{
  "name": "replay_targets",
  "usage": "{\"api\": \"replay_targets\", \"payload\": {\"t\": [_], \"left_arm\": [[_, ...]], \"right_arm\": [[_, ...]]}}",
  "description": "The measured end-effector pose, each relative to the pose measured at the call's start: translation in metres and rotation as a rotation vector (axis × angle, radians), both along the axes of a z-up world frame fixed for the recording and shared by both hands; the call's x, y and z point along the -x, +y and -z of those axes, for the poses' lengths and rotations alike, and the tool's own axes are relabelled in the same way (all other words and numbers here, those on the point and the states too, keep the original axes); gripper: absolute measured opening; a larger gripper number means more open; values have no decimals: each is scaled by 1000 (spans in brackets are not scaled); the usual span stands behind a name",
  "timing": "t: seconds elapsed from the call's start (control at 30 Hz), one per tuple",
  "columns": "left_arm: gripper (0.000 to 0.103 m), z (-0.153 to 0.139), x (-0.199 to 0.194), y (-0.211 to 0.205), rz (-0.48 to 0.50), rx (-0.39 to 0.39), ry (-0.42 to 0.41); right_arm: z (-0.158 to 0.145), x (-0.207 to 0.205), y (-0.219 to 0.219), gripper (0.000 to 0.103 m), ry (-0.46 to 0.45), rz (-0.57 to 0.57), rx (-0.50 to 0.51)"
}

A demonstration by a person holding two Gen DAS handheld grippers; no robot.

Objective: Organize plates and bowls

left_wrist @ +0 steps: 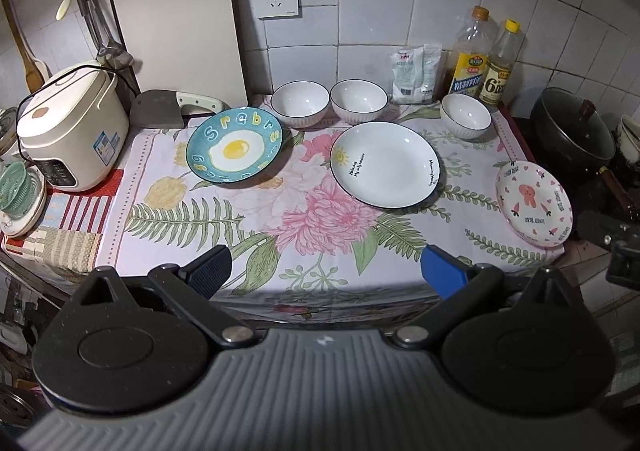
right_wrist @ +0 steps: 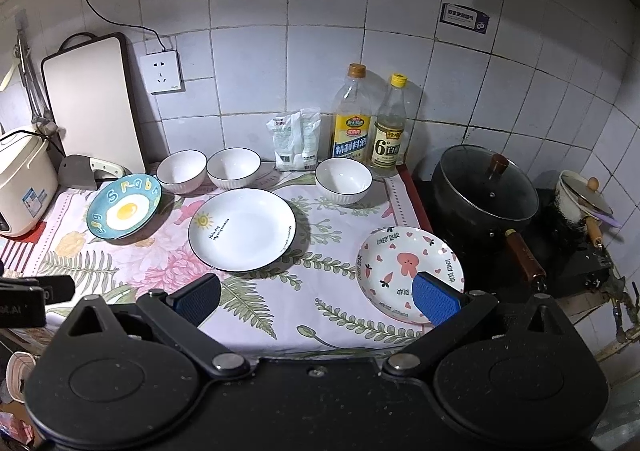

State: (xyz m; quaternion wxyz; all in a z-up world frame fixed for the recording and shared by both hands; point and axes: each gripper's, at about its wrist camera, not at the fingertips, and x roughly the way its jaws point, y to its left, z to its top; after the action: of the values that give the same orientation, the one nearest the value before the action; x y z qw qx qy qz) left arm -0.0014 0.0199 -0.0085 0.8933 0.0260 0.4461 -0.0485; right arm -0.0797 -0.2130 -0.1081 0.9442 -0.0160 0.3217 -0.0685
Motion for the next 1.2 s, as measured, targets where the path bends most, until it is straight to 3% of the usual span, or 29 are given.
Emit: {"api": "replay_targets", "payload": {"t": [1.2], "left_arm": [[103,9,-5,-3,10,-41,11]], "right_arm": [[7,-6,-5,103,-4,12,-7]]}}
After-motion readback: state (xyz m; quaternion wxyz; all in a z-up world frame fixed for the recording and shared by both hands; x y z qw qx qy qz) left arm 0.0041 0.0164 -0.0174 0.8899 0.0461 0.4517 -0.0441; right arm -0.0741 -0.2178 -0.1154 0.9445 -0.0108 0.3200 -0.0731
